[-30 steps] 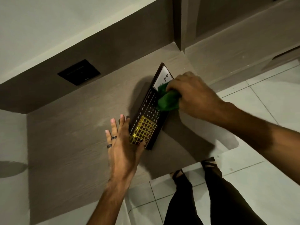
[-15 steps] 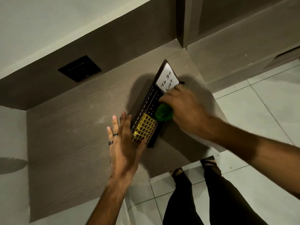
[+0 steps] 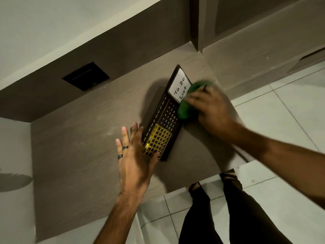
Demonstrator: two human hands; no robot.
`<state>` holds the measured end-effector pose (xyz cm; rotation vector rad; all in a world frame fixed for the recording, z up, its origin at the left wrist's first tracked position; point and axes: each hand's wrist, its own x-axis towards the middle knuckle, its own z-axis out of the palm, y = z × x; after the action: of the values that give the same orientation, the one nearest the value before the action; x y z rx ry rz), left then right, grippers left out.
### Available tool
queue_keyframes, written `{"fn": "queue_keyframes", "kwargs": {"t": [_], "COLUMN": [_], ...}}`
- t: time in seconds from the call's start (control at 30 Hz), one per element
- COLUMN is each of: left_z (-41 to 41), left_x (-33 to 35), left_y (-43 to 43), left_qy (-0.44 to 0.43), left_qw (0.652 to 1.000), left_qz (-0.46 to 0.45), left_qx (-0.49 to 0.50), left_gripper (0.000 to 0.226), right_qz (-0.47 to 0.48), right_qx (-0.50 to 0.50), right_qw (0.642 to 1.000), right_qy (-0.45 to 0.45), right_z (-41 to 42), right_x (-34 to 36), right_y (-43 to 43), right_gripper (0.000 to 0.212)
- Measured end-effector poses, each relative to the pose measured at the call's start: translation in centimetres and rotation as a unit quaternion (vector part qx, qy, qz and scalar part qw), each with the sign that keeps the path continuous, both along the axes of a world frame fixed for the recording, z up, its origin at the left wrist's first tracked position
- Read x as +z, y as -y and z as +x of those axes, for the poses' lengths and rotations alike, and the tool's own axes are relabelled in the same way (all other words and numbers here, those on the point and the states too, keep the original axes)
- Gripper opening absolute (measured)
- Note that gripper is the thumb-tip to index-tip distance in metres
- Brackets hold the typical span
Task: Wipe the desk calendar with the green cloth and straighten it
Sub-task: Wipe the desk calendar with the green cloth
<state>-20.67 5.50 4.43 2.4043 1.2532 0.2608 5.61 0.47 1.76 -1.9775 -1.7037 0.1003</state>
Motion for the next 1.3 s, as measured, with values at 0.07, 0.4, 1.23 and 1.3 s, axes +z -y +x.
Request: {"fn": "queue_keyframes", "kwargs": {"t": [0.07,0.4,1.23,1.3], "left_z": [0.1,0.7,3.7,6.9], "left_x": [0.1,0.9,2.9,2.2], "left_y": [0.0,0.3,1.4,2.4], "left_qy": [-0.003,-0.05,0.028,0.064], "left_qw": [1.0,0.999,0.99,0.982], "left_qz": [-0.002,0.001,0.13,0.173], "left_qx": [0.007,0.021,0.039,-0.036], "left_gripper": [0.112,0.104,0.095,0.084], "right_qz": [0.032,-0.085,0.009,0.054], "right_qx": [0.109,-0.024,0.007,-0.046], "right_qw": [0.994,0.994,0.929,0.943], "right_qy": [-0.007,0.061,-0.37,-0.326], "right_z": [-5.2,6.4,4.8,8.6], "right_x": [-0.2,-0.3,3.9,3.3], "right_y": [2.0,-2.5,4.3,3.7], "right_gripper": [0.029,0.042,0.048,0.044]}}
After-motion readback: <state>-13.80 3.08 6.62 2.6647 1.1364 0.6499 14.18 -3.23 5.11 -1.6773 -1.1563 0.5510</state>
